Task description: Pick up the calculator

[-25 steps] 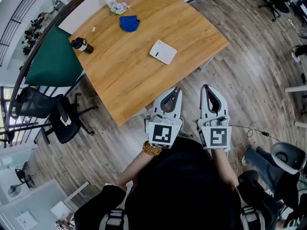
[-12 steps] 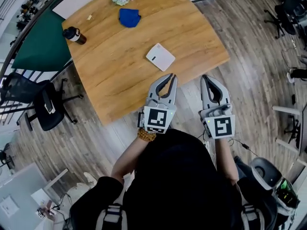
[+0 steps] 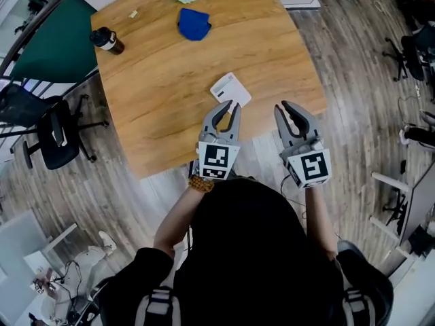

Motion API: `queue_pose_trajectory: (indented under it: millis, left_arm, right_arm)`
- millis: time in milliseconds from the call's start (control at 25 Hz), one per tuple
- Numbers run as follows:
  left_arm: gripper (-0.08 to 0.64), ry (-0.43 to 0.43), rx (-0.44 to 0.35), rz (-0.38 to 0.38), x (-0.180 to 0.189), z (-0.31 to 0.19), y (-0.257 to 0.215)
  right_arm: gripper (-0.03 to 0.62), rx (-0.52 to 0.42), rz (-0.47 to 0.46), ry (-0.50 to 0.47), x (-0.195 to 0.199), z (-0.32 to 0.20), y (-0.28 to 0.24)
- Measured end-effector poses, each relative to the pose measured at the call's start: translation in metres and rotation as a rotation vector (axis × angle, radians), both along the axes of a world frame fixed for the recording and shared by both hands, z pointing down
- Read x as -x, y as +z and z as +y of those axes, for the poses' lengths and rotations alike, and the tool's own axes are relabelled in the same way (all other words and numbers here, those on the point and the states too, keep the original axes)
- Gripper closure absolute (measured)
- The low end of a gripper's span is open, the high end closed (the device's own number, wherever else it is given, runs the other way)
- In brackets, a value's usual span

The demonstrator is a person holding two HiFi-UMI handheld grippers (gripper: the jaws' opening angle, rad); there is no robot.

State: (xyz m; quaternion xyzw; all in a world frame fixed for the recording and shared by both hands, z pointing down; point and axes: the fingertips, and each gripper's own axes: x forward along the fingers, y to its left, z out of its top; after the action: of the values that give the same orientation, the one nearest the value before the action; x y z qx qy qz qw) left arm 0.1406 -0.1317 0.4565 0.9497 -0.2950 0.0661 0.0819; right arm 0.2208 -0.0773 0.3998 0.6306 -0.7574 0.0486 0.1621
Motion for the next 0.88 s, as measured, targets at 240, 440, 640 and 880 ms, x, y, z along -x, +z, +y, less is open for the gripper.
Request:
queue_pose_trajectory:
  millis: [240,440,640,880]
  left_arm:
    - [0.461,-0.061,0.099,-0.014,0.000,-0.036,0.045]
    - [0.432,-0.102,0.168,-0.029,0.010,-0.051,0.072]
    - [0.366,-0.110,0.251,-0.029,0.022,-0.057,0.091]
    - [0.323,-0.145,0.393,-0.066,0.017,-0.059,0.147]
  right_arm:
    - [0.499,0.080,-0.008,-0.061,-0.005,-0.037,0.013]
    - [0.482,0.131,0.002,-0.137,0.005,-0.057,0.026]
    - [0.456,0.165,0.011,-0.201,0.020,-0.081,0.043]
    - [0.419,0.238,-0.011,-0.257,0.030,-0.100,0.077]
